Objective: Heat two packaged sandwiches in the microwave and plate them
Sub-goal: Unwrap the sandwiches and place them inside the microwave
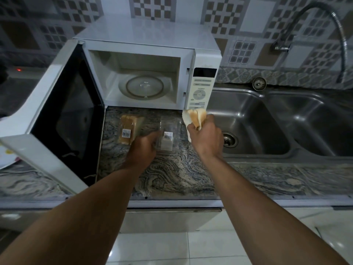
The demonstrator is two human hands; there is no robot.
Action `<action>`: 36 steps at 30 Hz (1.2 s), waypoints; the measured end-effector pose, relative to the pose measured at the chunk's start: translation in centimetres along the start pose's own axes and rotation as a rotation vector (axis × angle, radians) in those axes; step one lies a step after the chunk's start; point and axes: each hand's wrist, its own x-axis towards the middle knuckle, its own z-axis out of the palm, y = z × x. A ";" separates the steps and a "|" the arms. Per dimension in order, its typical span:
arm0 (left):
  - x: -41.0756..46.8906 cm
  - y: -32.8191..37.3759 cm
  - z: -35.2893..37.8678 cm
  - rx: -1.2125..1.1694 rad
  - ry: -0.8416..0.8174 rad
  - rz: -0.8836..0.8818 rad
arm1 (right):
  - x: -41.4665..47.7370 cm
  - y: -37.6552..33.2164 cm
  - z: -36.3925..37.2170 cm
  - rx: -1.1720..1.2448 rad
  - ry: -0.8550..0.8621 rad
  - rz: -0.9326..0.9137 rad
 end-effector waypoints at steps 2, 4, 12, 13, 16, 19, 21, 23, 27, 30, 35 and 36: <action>0.2 0.3 0.0 -0.044 0.040 -0.013 | 0.2 -0.6 -0.2 0.006 0.004 -0.049; 0.8 0.4 0.0 -0.077 0.094 -0.026 | 0.5 -1.4 -0.3 0.008 0.005 -0.083; 3.6 -0.1 0.8 -0.129 0.034 -0.230 | 3.6 -5.3 0.2 0.020 -0.033 -0.194; 3.8 -0.3 1.1 -0.128 0.003 -0.250 | 4.1 -5.8 0.4 0.019 -0.037 -0.206; 4.8 -1.0 1.9 -0.016 -0.017 -0.290 | 5.5 -7.8 1.1 0.033 -0.088 -0.219; 6.4 -1.6 3.1 0.148 -0.055 -0.412 | 7.2 -9.4 2.6 0.033 -0.124 -0.212; 7.5 -2.6 4.3 0.234 -0.123 -0.436 | 8.8 -10.5 3.8 0.040 -0.152 -0.206; 8.5 -3.7 5.4 0.234 -0.098 -0.376 | 10.4 -11.4 5.0 0.026 -0.180 -0.188; 9.1 -4.6 5.6 0.450 -0.198 -0.122 | 13.2 -11.9 7.6 0.044 -0.197 -0.124; 9.7 -5.8 5.5 0.504 -0.209 -0.075 | 15.2 -12.1 9.6 0.006 -0.235 -0.111; 10.4 -7.0 6.3 0.473 -0.176 -0.078 | 17.7 -12.4 12.7 -0.019 -0.248 -0.167; 10.4 -6.9 6.4 0.468 -0.168 -0.081 | 18.0 -12.4 13.2 -0.015 -0.238 -0.183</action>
